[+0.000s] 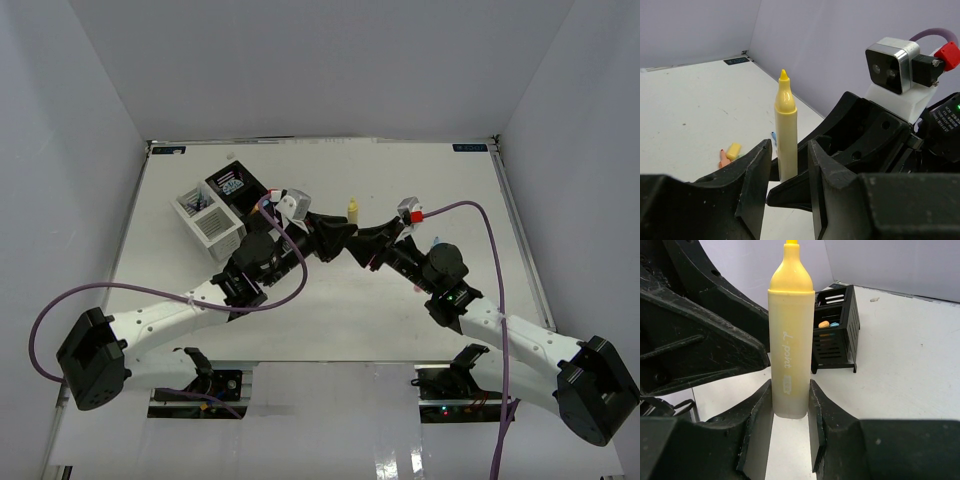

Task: Sort the stationery into containers
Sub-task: Pick up the pen from the center of the board, then close the pen cap on the pen.

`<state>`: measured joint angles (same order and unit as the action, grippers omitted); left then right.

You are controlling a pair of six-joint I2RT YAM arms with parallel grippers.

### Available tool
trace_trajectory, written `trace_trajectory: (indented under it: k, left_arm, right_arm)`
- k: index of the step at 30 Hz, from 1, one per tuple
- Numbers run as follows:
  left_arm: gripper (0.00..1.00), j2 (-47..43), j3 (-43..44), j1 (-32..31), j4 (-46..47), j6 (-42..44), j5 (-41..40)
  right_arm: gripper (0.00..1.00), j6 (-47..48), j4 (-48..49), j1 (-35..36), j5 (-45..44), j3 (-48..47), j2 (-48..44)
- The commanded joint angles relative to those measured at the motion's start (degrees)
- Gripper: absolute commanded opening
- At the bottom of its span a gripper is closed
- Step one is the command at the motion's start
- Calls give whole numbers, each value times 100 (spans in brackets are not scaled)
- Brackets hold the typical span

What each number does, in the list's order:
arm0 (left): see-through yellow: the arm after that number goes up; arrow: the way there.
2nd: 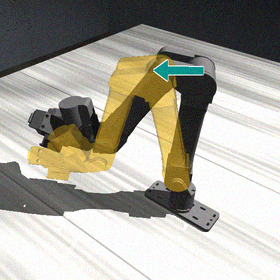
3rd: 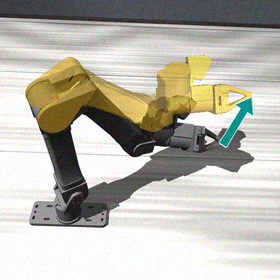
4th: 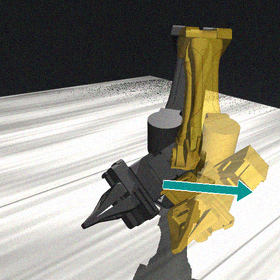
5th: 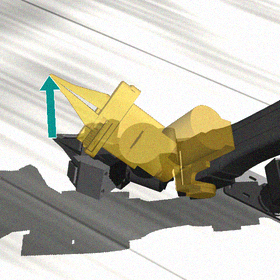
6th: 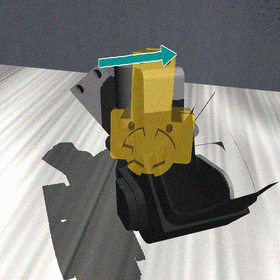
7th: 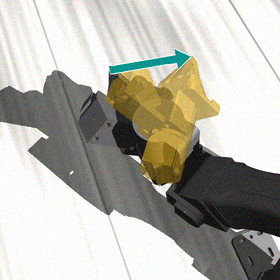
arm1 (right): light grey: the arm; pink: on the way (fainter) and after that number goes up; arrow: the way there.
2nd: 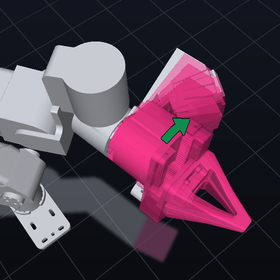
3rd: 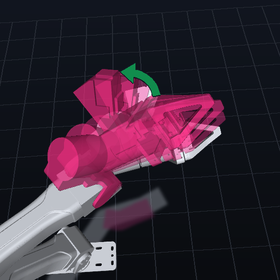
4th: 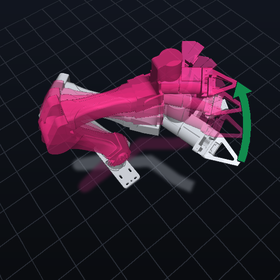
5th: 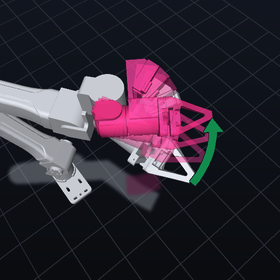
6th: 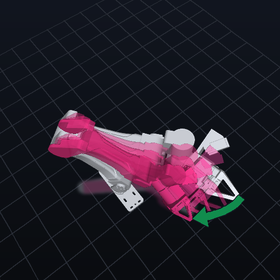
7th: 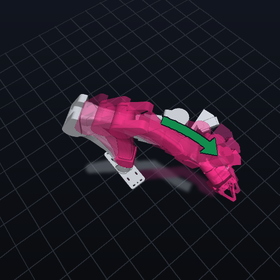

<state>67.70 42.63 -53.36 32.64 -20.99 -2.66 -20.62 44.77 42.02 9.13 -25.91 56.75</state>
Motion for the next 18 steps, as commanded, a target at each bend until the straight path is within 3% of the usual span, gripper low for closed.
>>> trace_trajectory:
  k: [1, 18]
  left_arm:
    - [46, -108, -27, -7, 198, 43, 107]
    - [43, 314, 281, -7, 40, -124, 46]
  right_arm:
    - [8, -91, 401, -10, -78, -10, 20]
    - [8, 67, 383, 52, 98, -63, 20]
